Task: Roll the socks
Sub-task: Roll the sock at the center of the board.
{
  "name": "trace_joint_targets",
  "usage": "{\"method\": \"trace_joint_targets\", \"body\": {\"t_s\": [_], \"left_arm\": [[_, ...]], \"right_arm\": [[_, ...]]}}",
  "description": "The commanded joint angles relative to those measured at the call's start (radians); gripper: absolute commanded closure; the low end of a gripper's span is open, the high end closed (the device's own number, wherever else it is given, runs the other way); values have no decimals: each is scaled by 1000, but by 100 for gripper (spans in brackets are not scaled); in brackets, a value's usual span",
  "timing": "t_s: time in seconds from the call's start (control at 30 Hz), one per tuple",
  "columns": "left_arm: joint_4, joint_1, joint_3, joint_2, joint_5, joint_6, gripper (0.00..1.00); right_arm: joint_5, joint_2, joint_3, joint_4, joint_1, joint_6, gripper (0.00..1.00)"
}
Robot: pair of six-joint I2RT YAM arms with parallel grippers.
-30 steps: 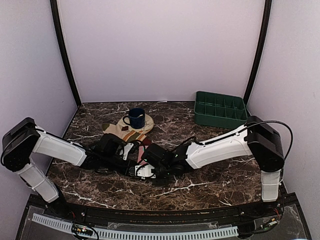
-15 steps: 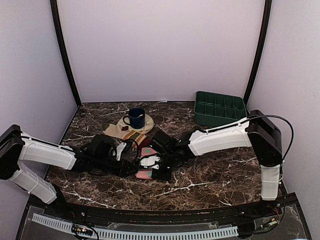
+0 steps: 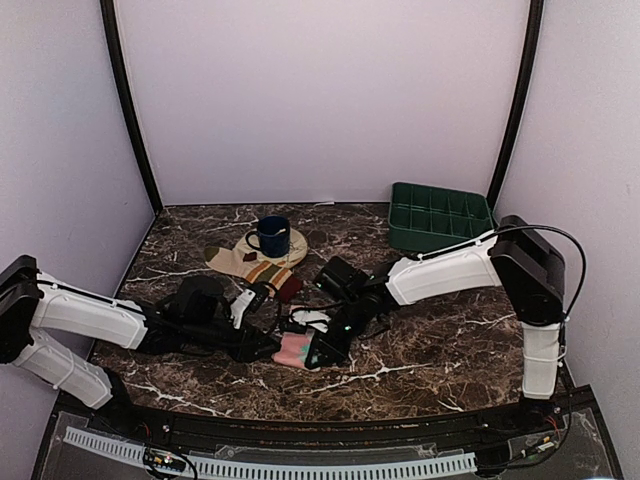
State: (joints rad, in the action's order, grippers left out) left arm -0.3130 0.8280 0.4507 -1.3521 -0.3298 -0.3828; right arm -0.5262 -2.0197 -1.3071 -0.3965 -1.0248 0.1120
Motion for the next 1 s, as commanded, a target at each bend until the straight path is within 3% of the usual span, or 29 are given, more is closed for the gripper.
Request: {"method": "trace_joint_targets", "body": {"t_s": [0.0,0.37,0.97], "left_arm": [[-99,34,-32,52,-24,73,62],[-136,82,-20,-14,-73,177,58],[-195,121,17,-111,-19,281,56]], "right_arm": [[-144,16,48,21,33,-96,93],[-277,5,97,72,84,-162,93],[-344,-25,79,7,92,-124,94]]}}
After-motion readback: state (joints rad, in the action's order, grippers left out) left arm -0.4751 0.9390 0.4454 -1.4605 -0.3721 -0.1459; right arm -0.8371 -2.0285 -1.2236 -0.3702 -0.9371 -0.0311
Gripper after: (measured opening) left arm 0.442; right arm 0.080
